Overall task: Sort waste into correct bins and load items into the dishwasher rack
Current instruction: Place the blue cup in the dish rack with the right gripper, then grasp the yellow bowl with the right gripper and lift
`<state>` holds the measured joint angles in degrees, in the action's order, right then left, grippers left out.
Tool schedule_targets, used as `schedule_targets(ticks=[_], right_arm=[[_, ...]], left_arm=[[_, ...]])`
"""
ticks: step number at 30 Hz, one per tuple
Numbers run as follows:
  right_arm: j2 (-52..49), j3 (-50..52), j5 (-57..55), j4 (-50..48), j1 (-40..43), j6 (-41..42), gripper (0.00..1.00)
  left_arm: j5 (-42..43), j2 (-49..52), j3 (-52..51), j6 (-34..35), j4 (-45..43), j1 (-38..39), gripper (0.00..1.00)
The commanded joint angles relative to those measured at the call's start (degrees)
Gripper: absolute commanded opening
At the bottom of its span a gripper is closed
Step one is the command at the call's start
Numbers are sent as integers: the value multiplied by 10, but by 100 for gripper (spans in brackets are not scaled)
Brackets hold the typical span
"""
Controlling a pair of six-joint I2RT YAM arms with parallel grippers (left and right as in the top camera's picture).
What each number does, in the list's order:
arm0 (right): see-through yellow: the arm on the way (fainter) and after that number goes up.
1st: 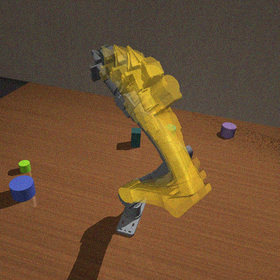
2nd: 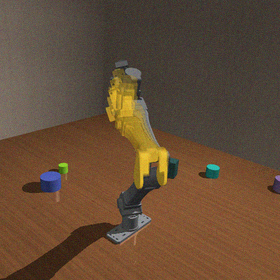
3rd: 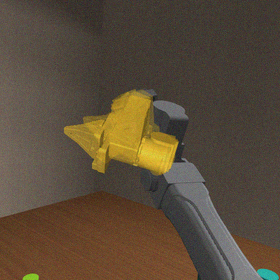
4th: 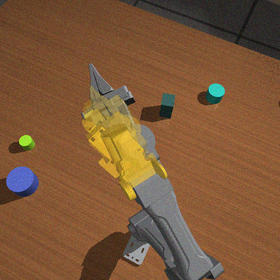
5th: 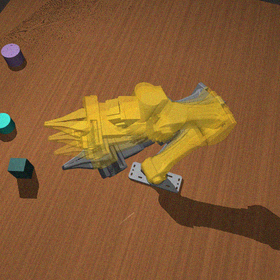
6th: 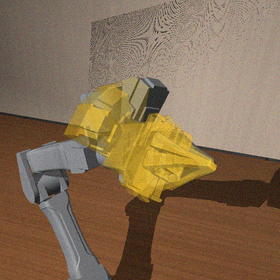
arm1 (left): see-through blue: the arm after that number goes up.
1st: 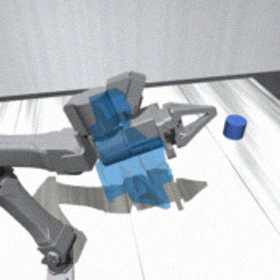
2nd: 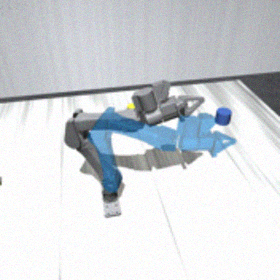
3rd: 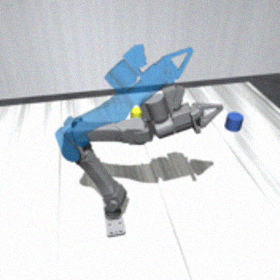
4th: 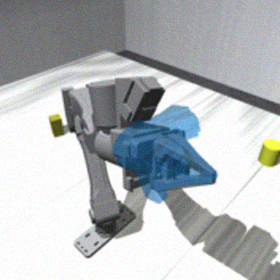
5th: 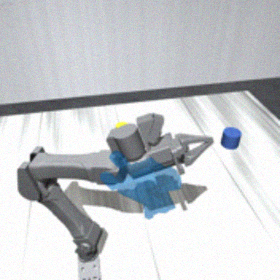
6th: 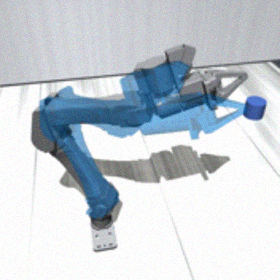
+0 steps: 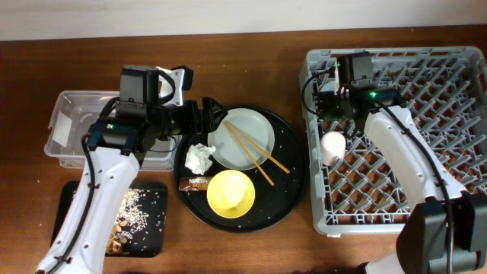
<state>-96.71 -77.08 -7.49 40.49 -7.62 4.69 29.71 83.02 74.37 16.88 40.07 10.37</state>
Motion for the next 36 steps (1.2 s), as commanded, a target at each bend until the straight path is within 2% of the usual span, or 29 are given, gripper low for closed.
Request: schedule_targets(ticks=[1,6,9,10,11,14,15,16,19,20,21,24,27,28,32,36], right_arm=[[-1,-7,-9,2,-1,3,79],[8,-14,-20,4,-2,3,81],[25,-14,7,29,-2,3,72],[28,-14,51,35,-2,3,66],[32,-14,173,54,-2,-9,62],[32,-14,445,130,-8,-78,64],[32,-14,485,163,-17,-92,64],[32,-14,480,206,-38,-92,67],[32,-14,478,239,-81,-99,68],[32,-13,478,242,-120,-99,68],[32,-13,477,242,-148,-99,68],[32,-13,448,243,-227,-92,69],[32,0,428,223,-299,-57,70],[32,8,428,204,-324,-57,70],[30,19,400,127,-400,-33,70],[10,19,157,93,-489,111,69]], left_arm=[[-2,-3,-1,-5,-1,-2,99],[-2,-3,-1,-5,-1,-2,99],[-2,-3,-1,-5,-1,-2,99],[-2,-3,-1,-5,-1,-2,99],[-2,-3,-1,-5,-1,-2,99],[-2,-3,-1,-5,-1,-2,99],[-2,-3,-1,-5,-1,-2,99],[-2,-3,-1,-5,-1,-2,99],[-2,-3,-1,-5,-1,-2,99],[1,-3,-1,28,-19,-2,99],[0,-3,-1,60,-65,-2,99],[0,-5,0,60,-152,-5,99],[-2,-13,0,60,-290,-46,99],[-2,-13,-1,60,-311,-52,100],[-2,-13,-1,60,-263,-53,100],[-2,-13,-1,60,-171,-53,100]])
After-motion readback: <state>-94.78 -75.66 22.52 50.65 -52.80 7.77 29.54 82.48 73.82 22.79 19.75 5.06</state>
